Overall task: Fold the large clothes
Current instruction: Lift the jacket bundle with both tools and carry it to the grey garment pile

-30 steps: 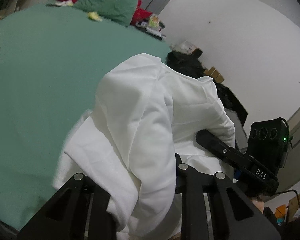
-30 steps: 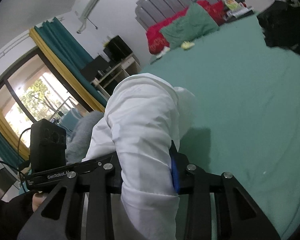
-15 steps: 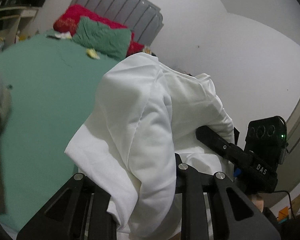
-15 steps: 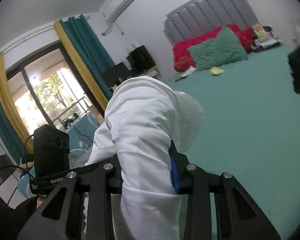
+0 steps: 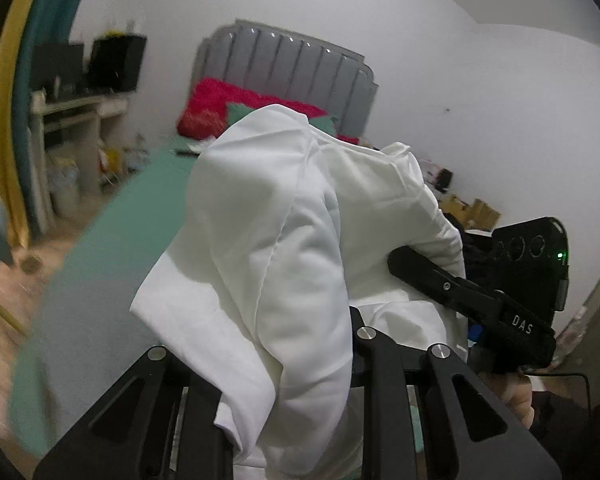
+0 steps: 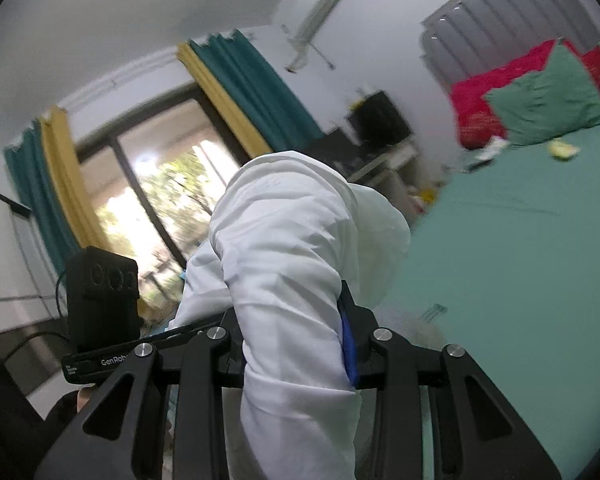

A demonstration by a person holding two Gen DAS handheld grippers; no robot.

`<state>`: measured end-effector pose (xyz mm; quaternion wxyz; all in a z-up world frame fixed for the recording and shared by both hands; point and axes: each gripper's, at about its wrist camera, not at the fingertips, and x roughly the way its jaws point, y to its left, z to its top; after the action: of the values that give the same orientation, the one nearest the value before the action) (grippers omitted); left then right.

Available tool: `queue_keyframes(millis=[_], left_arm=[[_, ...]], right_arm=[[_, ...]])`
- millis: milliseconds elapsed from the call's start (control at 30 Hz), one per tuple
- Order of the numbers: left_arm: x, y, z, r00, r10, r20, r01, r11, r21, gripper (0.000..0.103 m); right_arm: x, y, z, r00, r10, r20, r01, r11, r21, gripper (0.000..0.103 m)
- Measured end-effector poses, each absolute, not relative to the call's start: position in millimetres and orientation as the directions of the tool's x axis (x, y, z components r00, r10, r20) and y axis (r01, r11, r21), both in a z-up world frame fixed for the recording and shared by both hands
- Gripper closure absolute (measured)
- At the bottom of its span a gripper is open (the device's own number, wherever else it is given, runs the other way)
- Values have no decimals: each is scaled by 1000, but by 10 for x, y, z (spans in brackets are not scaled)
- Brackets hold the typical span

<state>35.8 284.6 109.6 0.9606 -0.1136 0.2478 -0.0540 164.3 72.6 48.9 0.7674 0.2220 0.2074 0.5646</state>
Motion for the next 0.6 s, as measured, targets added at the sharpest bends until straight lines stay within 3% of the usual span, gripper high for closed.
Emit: queue_keyframes(millis=[67, 167, 267, 367, 400, 467, 600], left_arm=[[365, 3089, 1269, 875, -129, -466, 34, 978, -208, 79], [430, 3382, 1257, 856, -86, -509, -6, 984, -178, 76], [699, 3746, 841, 784, -54, -618, -88, 976, -197, 71], [937, 4140, -35, 642, -53, -764, -234, 936, -262, 68], [945, 4255, -217, 607, -57, -793, -277, 920, -277, 66], [839, 4425, -638, 611, -137, -780, -316, 861, -398, 50], [680, 4465, -666, 674, -131, -727, -284, 863, -418, 46]], right_arm=[[1698, 974, 502, 258, 966, 1, -769, 205, 605, 69], [1793, 1309, 362, 265, 964, 27, -724, 180, 666, 67], [1926, 1681, -64, 268, 960, -74, -619, 231, 750, 65], [2034, 2020, -785, 239, 907, -346, -482, 421, 769, 60], [2039, 2073, -992, 219, 890, -400, -451, 456, 767, 60], [1977, 2003, -1150, 246, 888, -387, -495, 459, 738, 59], [1861, 1966, -1064, 261, 862, -434, -611, 496, 618, 50]])
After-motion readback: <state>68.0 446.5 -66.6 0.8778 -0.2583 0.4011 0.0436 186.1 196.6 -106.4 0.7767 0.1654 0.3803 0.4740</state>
